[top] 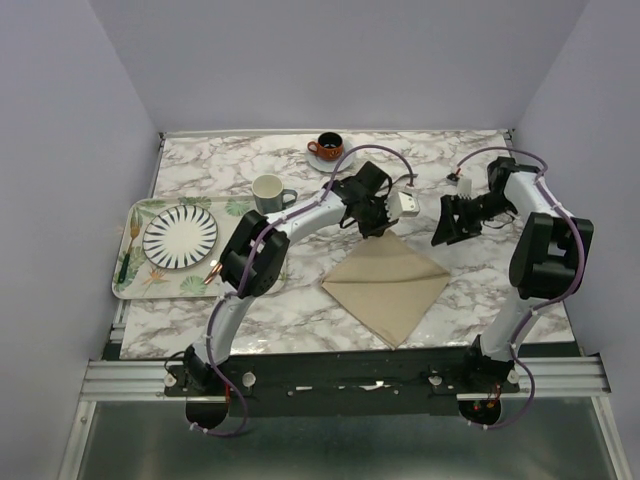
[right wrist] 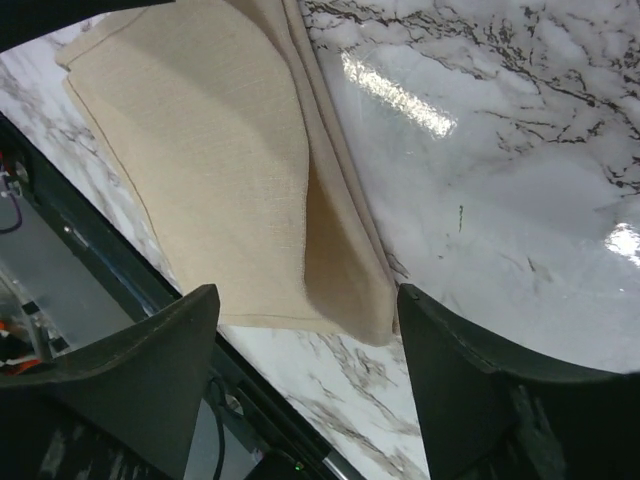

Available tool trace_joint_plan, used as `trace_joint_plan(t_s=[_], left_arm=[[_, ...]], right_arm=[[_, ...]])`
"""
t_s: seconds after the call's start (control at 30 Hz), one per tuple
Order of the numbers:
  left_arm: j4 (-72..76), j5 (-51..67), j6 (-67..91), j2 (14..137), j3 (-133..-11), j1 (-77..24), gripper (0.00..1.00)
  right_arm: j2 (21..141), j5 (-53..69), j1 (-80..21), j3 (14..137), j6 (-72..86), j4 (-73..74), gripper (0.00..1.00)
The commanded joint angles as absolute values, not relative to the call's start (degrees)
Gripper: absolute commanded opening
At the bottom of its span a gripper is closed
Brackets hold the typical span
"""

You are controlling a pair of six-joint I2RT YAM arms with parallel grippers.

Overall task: Fold the napkin into a case and place the utensils inside
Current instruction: Fold the top corner of the square-folded napkin at the center of the board.

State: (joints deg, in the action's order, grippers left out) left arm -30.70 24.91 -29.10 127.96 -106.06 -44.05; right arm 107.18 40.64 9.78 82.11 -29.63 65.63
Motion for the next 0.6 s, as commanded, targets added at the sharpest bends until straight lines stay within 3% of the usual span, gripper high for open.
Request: trace_joint_plan(t_s=[0.0,0.1,0.23,0.33,0.57], left_arm=[[-33.0,28.4,-28.7,129.1,-108.2,-43.8,0.0],[-32.3,28.7,-28.0,129.3,-107.6,-43.7,0.0],[-31.6,28.8,-26.8,129.4,-106.6,-43.6,0.0],[-30.9,28.8,-25.7,129.0,-105.5,-43.3,0.0],[-29.8,28.0,-24.5,128.8,-104.1,-42.6,0.0]], right_arm=[[107.6,42.8,9.8,80.3,-30.0,64.2,0.83],[107.6,42.8,9.8,80.2,-30.0,63.9,0.83],[108.3,42.2,9.8,79.5,-30.1,63.6,0.67],[108.4,41.7,9.8,78.6,-30.1,63.2,0.6],[108.0,40.9,9.8,76.2,-30.7,62.5,0.52]])
